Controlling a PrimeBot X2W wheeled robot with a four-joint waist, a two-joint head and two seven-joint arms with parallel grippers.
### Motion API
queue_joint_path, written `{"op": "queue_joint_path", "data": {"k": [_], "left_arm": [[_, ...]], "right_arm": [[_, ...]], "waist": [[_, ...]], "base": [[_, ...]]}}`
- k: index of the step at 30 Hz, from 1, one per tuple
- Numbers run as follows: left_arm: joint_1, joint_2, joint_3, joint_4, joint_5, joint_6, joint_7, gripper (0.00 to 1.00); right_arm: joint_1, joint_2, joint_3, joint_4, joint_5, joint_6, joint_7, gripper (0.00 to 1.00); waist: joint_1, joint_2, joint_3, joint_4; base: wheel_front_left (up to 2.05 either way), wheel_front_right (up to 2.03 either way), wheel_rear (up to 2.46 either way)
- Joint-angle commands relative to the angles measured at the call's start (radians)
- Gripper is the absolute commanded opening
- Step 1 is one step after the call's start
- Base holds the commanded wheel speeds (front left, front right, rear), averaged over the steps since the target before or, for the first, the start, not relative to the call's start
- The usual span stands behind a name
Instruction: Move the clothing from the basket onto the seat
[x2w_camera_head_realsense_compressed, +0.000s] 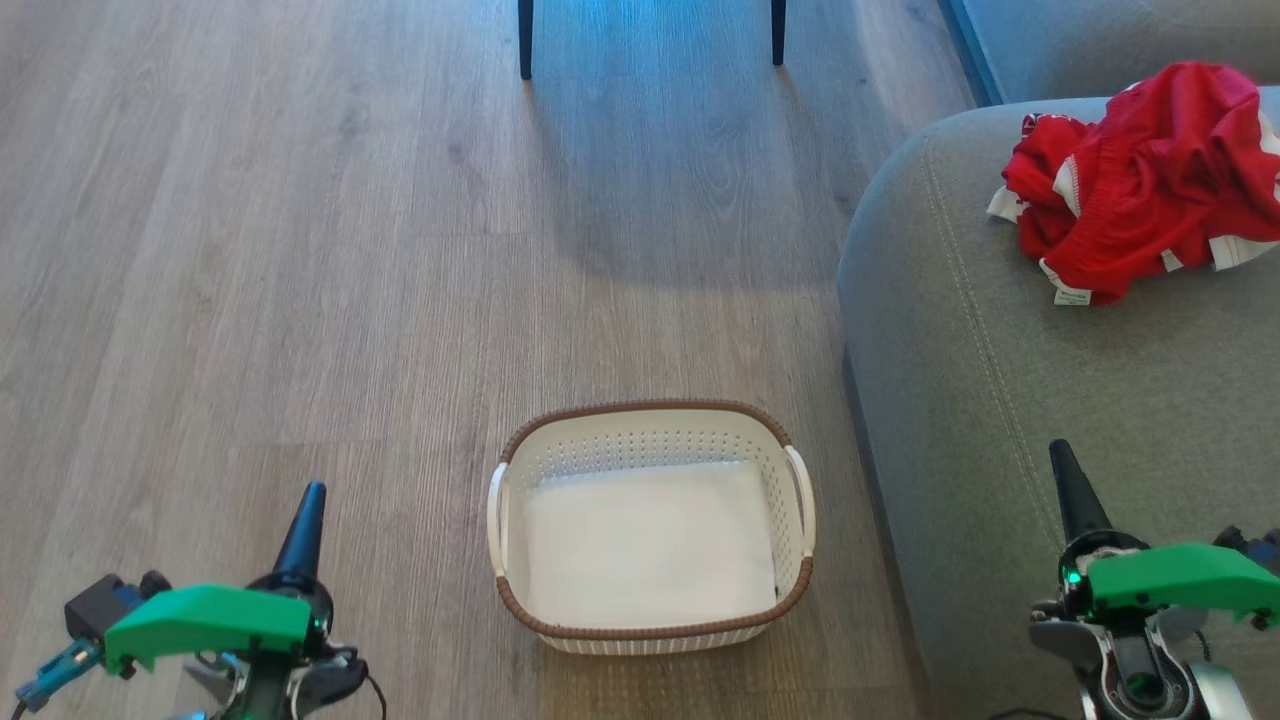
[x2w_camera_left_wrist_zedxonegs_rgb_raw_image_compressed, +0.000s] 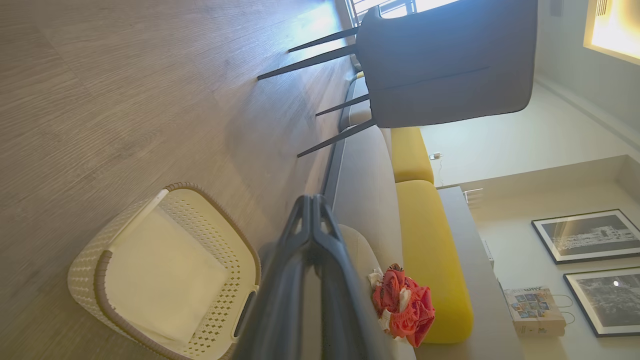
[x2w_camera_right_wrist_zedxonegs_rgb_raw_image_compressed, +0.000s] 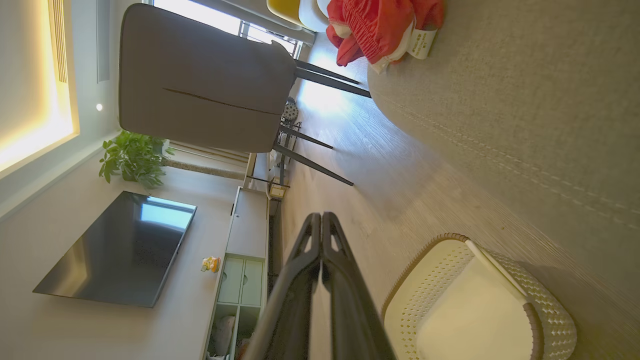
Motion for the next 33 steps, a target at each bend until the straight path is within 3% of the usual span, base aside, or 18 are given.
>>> {"op": "queue_joint_path", "data": {"k": [1, 23, 33], "left_arm": [[-0.063, 0.004, 0.038, -0.040, -0.030, -0.008, 0.009, 0.00], [-0.103, 0.000, 0.076, -0.054, -0.268, -0.028, 0.072, 0.00], [-0.111, -0.001, 0.084, -0.057, -0.318, -0.032, 0.085, 0.00]], "right_arm": [[-0.056, -0.019, 0.019, -0.036, 0.037, 0.000, 0.011, 0.00], [-0.089, -0.035, 0.036, -0.037, 0.317, 0.000, 0.058, 0.00], [-0.095, -0.042, 0.045, -0.037, 0.381, 0.000, 0.063, 0.00]], "waist": [[0.0000, 0.0000, 0.001, -0.001], [0.0000, 0.0000, 0.008, -0.008], [0.0000, 0.0000, 0.009, -0.010]], "base": [[0.00, 0.00, 0.00], [0.00, 0.00, 0.00], [0.00, 0.00, 0.00]]}}
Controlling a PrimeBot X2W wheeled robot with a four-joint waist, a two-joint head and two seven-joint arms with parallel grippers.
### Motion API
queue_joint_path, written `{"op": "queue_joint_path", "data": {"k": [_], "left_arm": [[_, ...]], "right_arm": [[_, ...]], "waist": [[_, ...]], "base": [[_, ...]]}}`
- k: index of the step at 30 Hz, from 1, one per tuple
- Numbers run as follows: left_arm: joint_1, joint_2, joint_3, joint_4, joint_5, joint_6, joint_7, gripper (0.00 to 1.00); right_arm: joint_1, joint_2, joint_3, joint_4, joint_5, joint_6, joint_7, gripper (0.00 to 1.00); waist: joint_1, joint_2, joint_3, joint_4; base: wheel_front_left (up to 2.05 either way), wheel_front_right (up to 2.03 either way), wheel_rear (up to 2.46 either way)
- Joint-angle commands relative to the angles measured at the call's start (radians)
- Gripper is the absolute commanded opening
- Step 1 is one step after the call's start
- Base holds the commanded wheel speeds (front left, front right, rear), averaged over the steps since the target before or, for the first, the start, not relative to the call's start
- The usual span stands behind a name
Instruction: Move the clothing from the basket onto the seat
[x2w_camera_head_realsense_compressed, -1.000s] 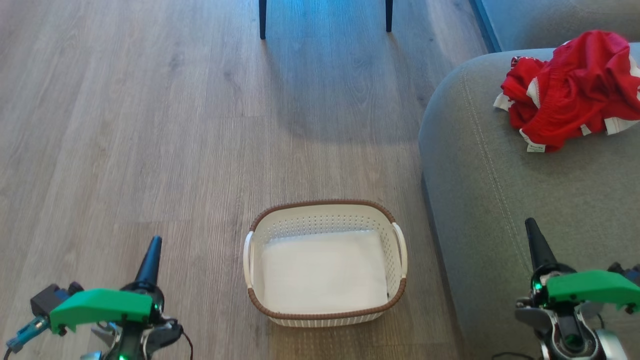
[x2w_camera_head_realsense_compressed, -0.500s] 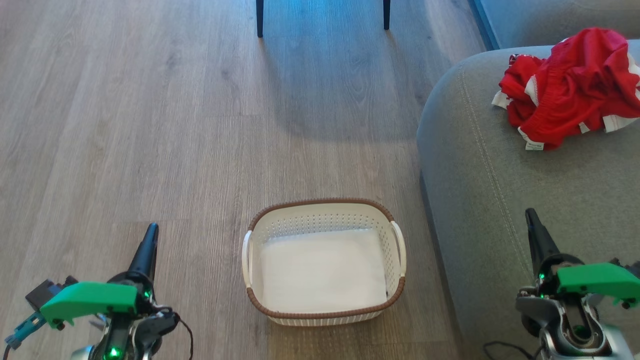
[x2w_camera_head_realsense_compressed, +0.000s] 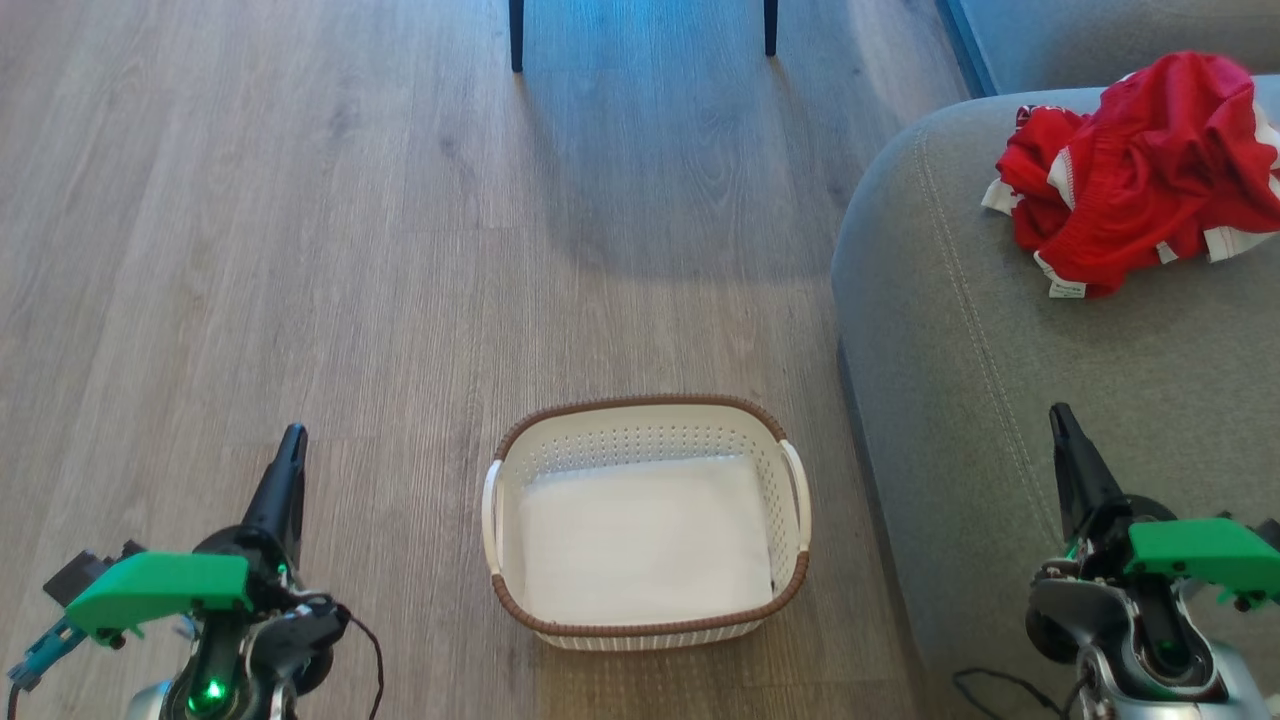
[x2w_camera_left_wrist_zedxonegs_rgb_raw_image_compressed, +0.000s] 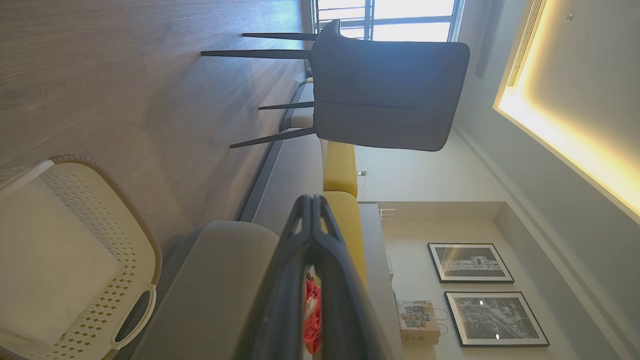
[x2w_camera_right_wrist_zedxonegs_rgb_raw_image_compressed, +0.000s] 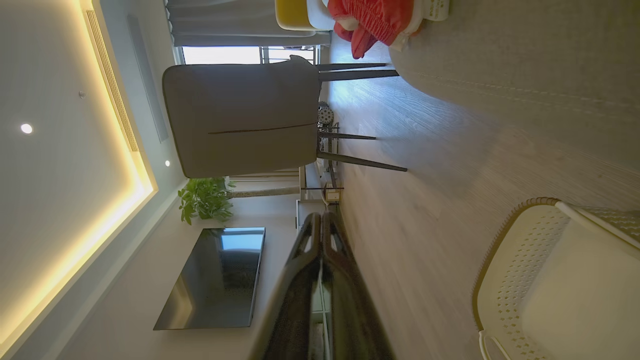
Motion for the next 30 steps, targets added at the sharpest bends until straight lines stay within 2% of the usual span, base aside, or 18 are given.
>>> {"op": "queue_joint_path", "data": {"k": [1, 30], "left_arm": [[-0.049, 0.009, 0.032, -0.034, -0.004, -0.005, 0.007, 0.00], [-0.049, 0.009, 0.032, -0.034, -0.004, -0.005, 0.007, 0.00]], "right_arm": [[-0.049, -0.021, 0.024, -0.037, 0.010, 0.000, 0.005, 0.00], [-0.046, -0.047, 0.059, -0.041, 0.041, 0.000, -0.022, 0.00]], "waist": [[0.0000, 0.0000, 0.000, 0.000], [0.0000, 0.0000, 0.000, 0.000]], "base": [[0.00, 0.00, 0.00], [0.00, 0.00, 0.00]]}}
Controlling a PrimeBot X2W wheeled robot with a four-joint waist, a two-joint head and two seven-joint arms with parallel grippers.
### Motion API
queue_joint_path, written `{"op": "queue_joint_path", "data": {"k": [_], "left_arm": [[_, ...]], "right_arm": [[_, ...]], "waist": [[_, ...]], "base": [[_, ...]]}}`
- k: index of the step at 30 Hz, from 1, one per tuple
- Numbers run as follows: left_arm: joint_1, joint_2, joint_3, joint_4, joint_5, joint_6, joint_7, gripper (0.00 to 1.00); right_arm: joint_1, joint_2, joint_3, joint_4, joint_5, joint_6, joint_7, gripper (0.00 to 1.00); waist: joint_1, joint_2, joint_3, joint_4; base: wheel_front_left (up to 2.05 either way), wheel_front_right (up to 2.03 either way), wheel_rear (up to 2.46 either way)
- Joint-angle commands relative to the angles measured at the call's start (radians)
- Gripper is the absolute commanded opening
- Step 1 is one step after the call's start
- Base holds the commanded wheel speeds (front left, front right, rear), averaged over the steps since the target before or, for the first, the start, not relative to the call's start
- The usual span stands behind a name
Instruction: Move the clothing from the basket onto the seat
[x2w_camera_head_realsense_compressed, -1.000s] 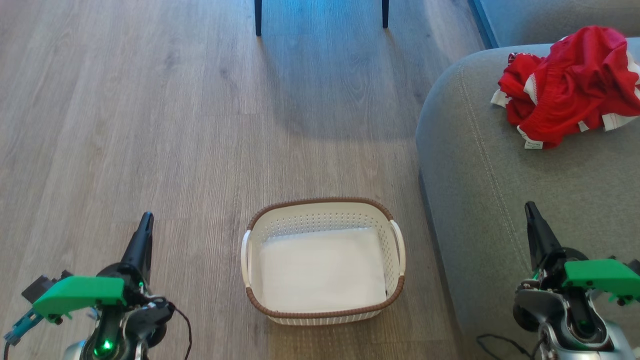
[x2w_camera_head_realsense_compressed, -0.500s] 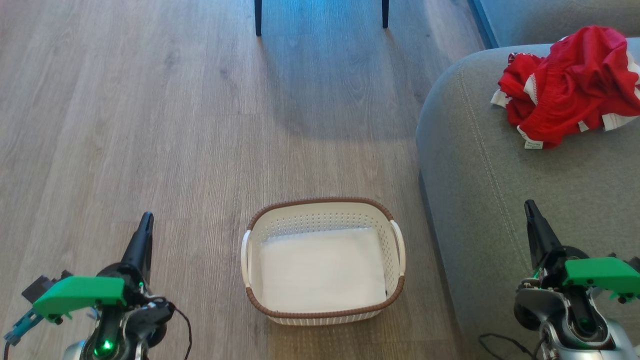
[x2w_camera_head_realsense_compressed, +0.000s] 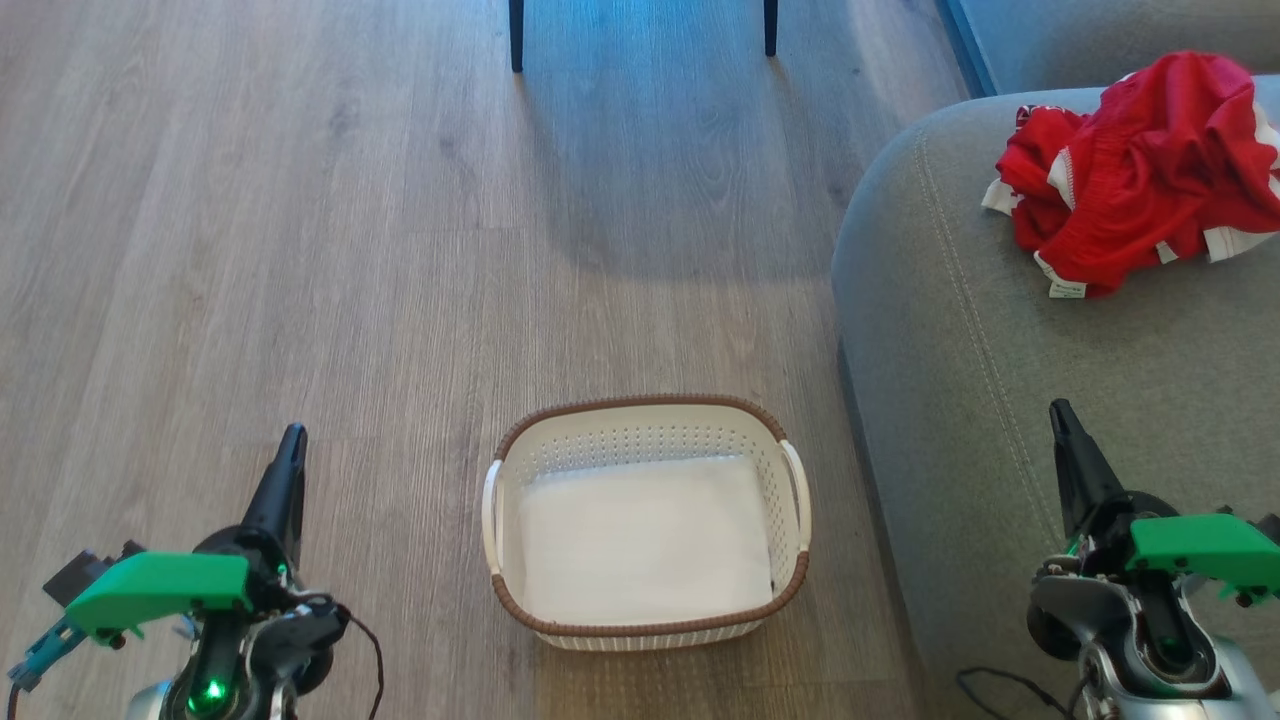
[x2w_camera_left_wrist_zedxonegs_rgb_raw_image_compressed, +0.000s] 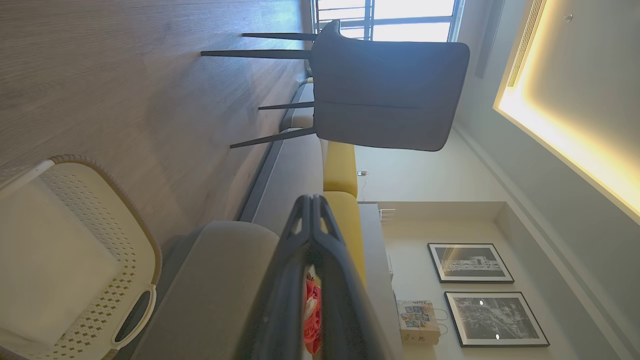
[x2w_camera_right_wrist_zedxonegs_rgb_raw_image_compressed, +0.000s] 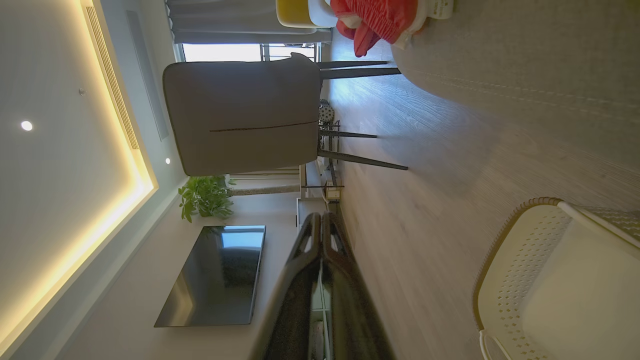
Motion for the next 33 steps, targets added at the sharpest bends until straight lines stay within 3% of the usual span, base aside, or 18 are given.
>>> {"op": "queue_joint_path", "data": {"k": [1, 33], "left_arm": [[-0.049, 0.009, 0.032, -0.034, -0.004, -0.005, 0.007, 0.00], [-0.049, 0.009, 0.032, -0.035, -0.004, -0.005, 0.007, 0.00]], "right_arm": [[-0.040, -0.019, 0.025, -0.041, 0.010, 0.000, -0.006, 0.00], [-0.038, -0.059, 0.079, -0.050, 0.057, 0.000, -0.047, 0.00]], "waist": [[0.0000, 0.0000, 0.000, 0.000], [0.0000, 0.0000, 0.000, 0.000]], "base": [[0.00, 0.00, 0.00], [0.00, 0.00, 0.00]]}}
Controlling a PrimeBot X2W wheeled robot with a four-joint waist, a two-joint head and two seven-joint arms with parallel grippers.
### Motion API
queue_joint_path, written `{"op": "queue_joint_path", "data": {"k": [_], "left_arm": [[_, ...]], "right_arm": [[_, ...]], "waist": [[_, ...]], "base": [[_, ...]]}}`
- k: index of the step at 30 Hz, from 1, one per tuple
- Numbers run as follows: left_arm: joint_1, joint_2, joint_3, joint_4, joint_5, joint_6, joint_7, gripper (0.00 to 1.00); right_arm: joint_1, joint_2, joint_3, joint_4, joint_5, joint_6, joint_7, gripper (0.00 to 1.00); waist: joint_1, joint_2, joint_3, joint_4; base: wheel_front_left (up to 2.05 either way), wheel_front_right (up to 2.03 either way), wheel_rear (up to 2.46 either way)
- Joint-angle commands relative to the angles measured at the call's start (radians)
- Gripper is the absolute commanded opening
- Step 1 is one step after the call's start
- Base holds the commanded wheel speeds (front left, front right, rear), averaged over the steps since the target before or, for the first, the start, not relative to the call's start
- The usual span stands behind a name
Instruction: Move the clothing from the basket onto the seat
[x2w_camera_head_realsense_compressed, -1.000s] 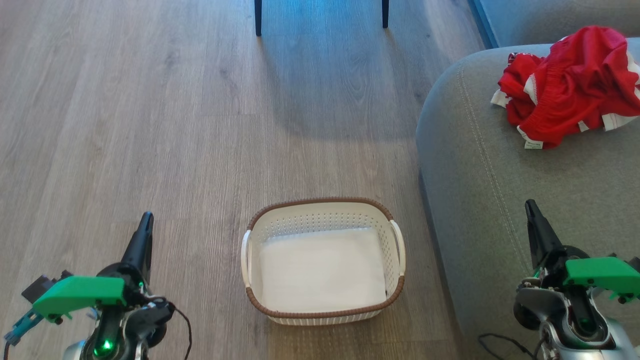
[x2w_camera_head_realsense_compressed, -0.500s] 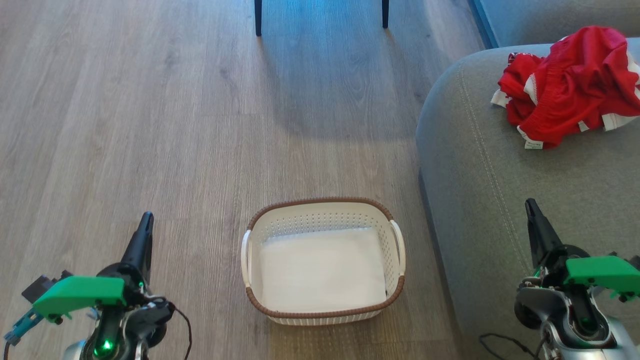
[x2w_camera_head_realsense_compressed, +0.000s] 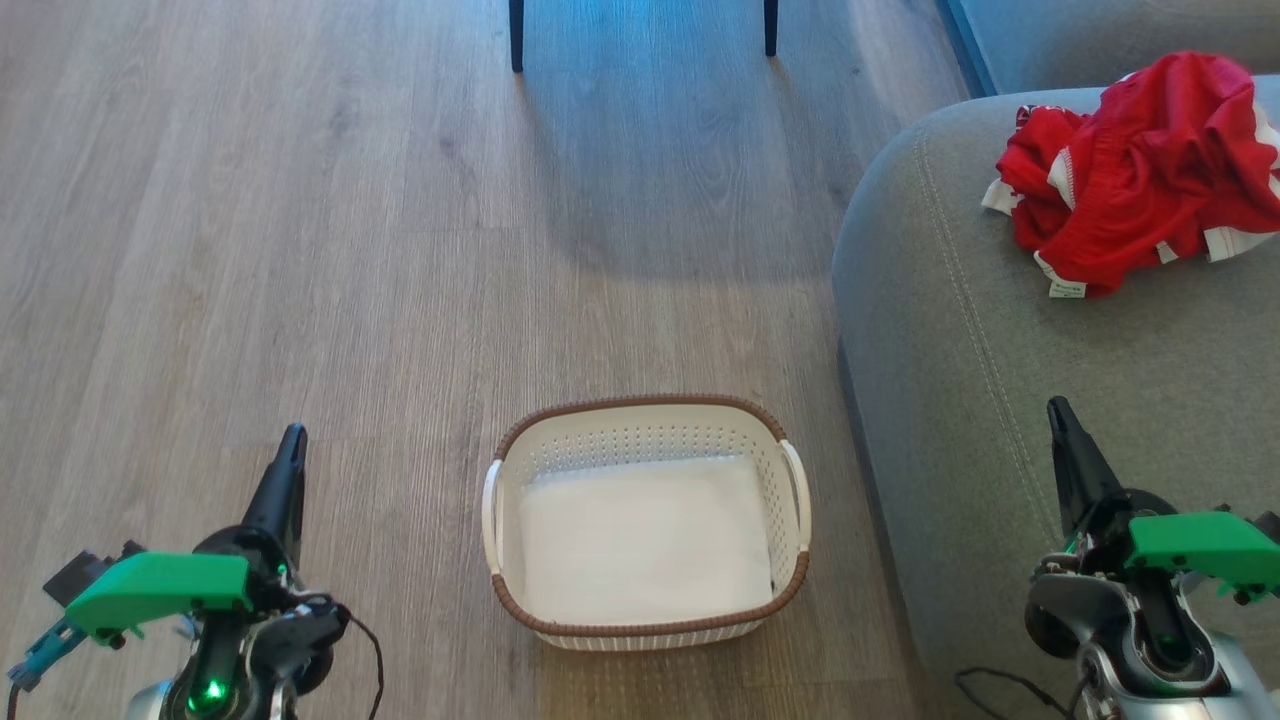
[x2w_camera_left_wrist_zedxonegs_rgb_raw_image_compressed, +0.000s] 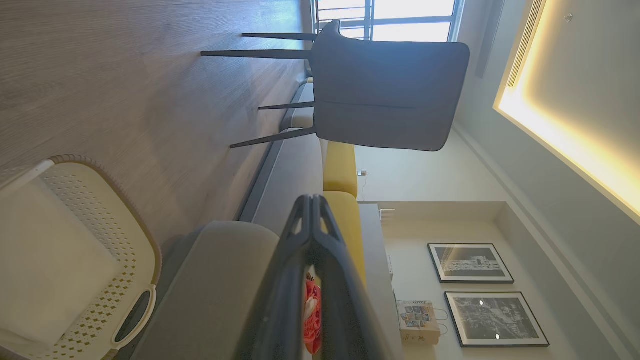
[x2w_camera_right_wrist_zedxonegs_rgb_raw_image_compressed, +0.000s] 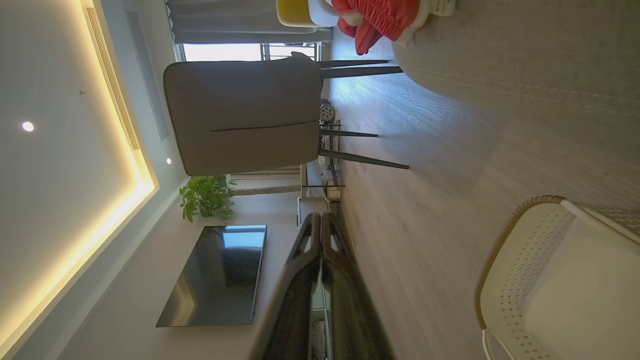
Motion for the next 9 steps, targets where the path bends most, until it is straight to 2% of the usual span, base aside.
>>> {"op": "queue_joint_path", "data": {"k": [1, 9], "left_arm": [[-0.049, 0.009, 0.031, -0.035, -0.004, -0.005, 0.007, 0.00], [-0.049, 0.009, 0.031, -0.035, -0.004, -0.005, 0.007, 0.00]], "right_arm": [[-0.037, -0.023, 0.022, -0.042, 0.007, 0.000, -0.005, 0.00], [-0.037, -0.036, 0.039, -0.045, 0.022, 0.000, -0.018, 0.00]], "waist": [[0.0000, -0.0001, 0.000, 0.000], [0.0000, -0.0001, 0.000, 0.000]], "base": [[0.00, 0.00, 0.00], [0.00, 0.00, 0.00]]}}
